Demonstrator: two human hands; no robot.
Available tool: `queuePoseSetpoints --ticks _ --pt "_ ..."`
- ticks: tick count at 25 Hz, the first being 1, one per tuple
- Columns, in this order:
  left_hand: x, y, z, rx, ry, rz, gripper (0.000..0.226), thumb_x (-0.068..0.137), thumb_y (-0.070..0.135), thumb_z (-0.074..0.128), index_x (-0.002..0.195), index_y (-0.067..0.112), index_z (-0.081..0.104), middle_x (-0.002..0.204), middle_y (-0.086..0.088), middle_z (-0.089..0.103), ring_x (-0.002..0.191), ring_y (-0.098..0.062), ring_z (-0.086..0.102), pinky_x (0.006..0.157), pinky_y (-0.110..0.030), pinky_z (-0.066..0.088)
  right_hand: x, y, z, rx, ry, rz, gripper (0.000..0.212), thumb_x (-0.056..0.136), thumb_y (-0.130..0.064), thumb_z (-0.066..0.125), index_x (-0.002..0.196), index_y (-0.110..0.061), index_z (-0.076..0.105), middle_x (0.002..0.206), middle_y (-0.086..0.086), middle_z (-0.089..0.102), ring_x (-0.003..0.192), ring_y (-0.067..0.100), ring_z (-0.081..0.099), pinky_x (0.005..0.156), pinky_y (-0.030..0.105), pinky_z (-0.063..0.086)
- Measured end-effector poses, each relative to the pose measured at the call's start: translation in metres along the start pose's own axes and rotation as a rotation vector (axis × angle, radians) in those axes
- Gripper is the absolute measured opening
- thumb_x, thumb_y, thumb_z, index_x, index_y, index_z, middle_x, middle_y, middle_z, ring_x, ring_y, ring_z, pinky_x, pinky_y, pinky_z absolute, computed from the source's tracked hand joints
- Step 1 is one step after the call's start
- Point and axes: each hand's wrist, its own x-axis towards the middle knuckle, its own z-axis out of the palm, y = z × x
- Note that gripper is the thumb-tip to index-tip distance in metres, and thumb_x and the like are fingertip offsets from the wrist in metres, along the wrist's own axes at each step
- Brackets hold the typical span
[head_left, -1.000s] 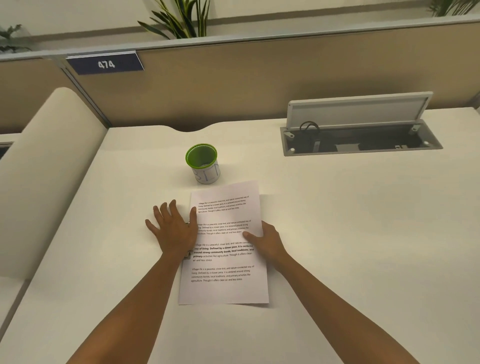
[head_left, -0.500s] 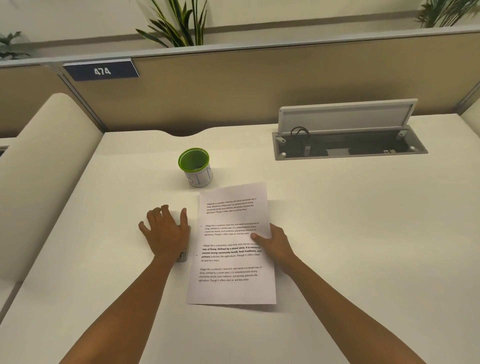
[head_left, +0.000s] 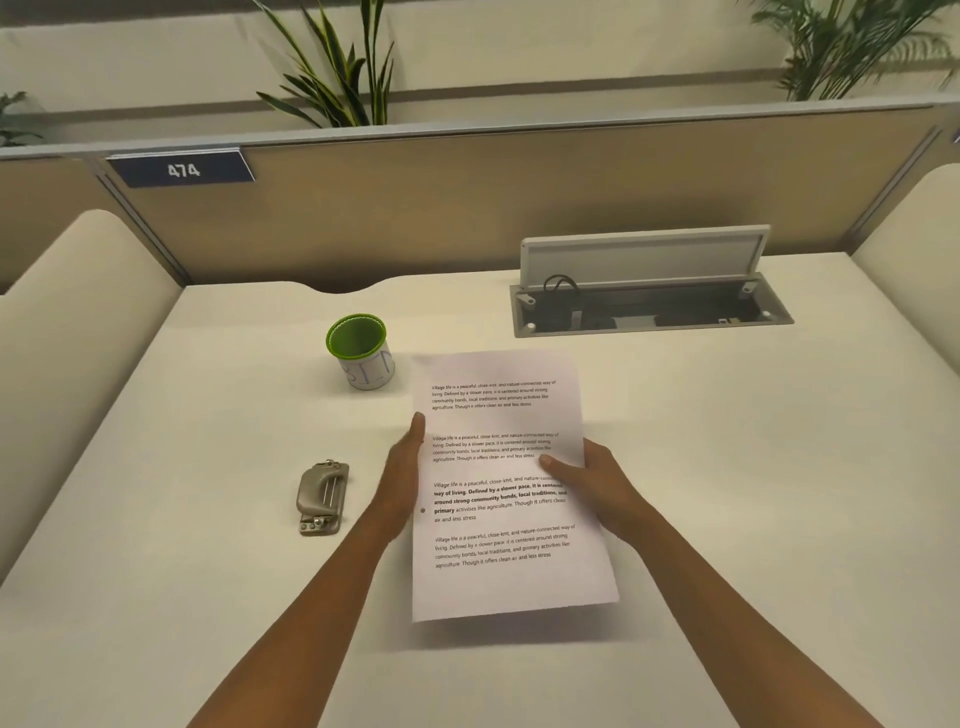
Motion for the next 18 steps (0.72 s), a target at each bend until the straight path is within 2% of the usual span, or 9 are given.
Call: queuePoseSetpoints --ticks 2,4,7,10,15,18 --pt "-0.006 -0.001 0.012 -0.335 -0.119 -0.180 0.057 0.099 0.060 0.039 0.131 0.019 0.063 0.127 -0.015 0.070 0.119 -0.032 0.067 0.105 -0.052 0.047 -0.007 -0.009 -0.008 -0.058 0.019 -0.052 0.032 0.094 -0.019 0.068 0.124 -0.011 0.067 0.118 0.006 0.075 0.107 0.028 0.073 0.095 0.046 0.057" --pt "-0.011 0.001 0.020 -0.385 -0.159 -0.196 0.058 0.096 0.060 0.046 0.131 0.018 0.065 0.128 -0.016 0.070 0.119 -0.038 0.066 0.102 -0.054 0.049 -0.012 -0.016 -0.015 -0.119 0.051 -0.104 0.029 0.093 -0.023 0.069 0.121 -0.014 0.069 0.114 0.003 0.077 0.103 0.024 0.075 0.092 0.046 0.059" --pt "-0.014 0.008 0.034 -0.243 -0.152 -0.072 0.045 0.086 0.043 0.069 0.123 0.017 0.069 0.120 -0.014 0.074 0.110 -0.037 0.071 0.093 -0.053 0.056 -0.017 -0.022 -0.019 -0.165 0.151 -0.190 0.026 0.092 -0.026 0.070 0.117 -0.016 0.071 0.109 0.001 0.078 0.096 0.020 0.076 0.088 0.047 0.060" --pt "-0.017 0.020 0.046 -0.087 -0.023 0.048 0.044 0.072 0.034 0.084 0.111 0.016 0.073 0.107 -0.011 0.079 0.098 -0.033 0.076 0.083 -0.047 0.061 -0.017 -0.025 -0.017 -0.142 0.275 -0.295 0.023 0.092 -0.025 0.071 0.112 -0.013 0.072 0.102 0.000 0.079 0.089 0.018 0.077 0.079 0.042 0.063" --pt "-0.016 0.036 0.058 0.019 0.094 0.167 0.053 0.063 0.041 0.088 0.108 0.015 0.075 0.102 -0.005 0.080 0.092 -0.024 0.076 0.078 -0.041 0.062 -0.012 -0.031 -0.021 -0.014 0.341 -0.390 0.023 0.090 -0.024 0.072 0.108 -0.009 0.073 0.093 -0.004 0.080 0.082 0.016 0.077 0.068 0.028 0.062" --pt "-0.016 0.026 0.060 0.005 0.097 0.207 0.027 0.068 0.033 0.091 0.092 0.025 0.080 0.093 0.000 0.081 0.084 -0.018 0.078 0.068 -0.031 0.062 -0.012 -0.023 -0.024 0.013 0.323 -0.394 0.018 0.089 -0.023 0.073 0.105 -0.014 0.074 0.094 -0.003 0.080 0.083 0.017 0.077 0.068 0.028 0.061"
